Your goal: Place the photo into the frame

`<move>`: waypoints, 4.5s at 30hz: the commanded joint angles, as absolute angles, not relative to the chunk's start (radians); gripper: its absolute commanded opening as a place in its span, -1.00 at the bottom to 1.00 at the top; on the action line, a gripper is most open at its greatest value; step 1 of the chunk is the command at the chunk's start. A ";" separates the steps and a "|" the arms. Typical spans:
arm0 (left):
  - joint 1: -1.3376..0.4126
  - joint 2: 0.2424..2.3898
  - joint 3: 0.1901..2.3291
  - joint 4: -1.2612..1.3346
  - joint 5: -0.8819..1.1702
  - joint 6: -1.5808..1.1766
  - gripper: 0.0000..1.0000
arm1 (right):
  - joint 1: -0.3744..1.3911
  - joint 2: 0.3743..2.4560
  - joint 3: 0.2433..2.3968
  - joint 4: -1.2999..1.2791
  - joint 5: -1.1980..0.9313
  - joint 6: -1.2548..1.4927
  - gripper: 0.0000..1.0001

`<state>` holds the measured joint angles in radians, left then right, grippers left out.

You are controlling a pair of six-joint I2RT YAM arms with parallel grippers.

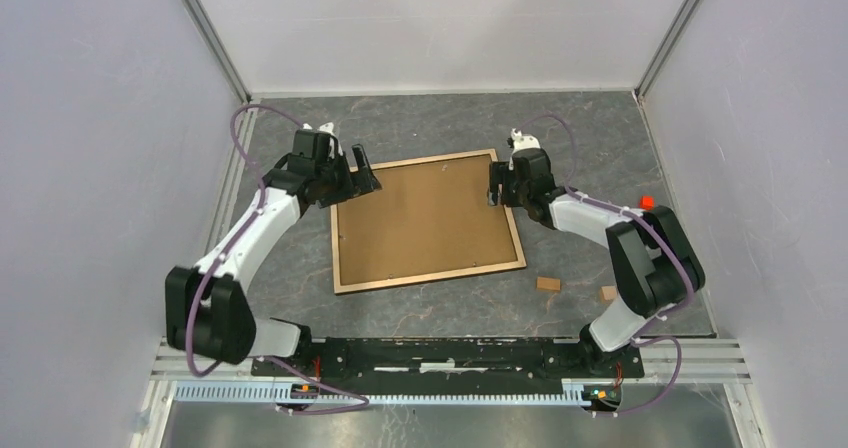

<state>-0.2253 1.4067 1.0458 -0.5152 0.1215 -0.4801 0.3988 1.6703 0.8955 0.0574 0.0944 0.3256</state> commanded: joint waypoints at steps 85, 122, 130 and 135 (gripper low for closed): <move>-0.559 1.587 1.060 -0.787 -0.498 -0.308 -0.96 | 0.388 1.590 0.730 0.359 -0.086 0.176 0.71; -0.296 1.452 0.671 -0.439 0.108 -1.050 -0.02 | 0.387 1.622 0.788 0.249 -0.052 0.165 0.57; -0.266 1.472 0.701 -0.475 0.053 -0.999 -0.04 | 0.387 1.633 0.795 0.244 -0.046 0.162 0.58; -0.228 1.538 0.766 -0.503 0.061 -0.907 -0.24 | 0.386 1.619 0.797 0.221 -0.035 0.149 0.58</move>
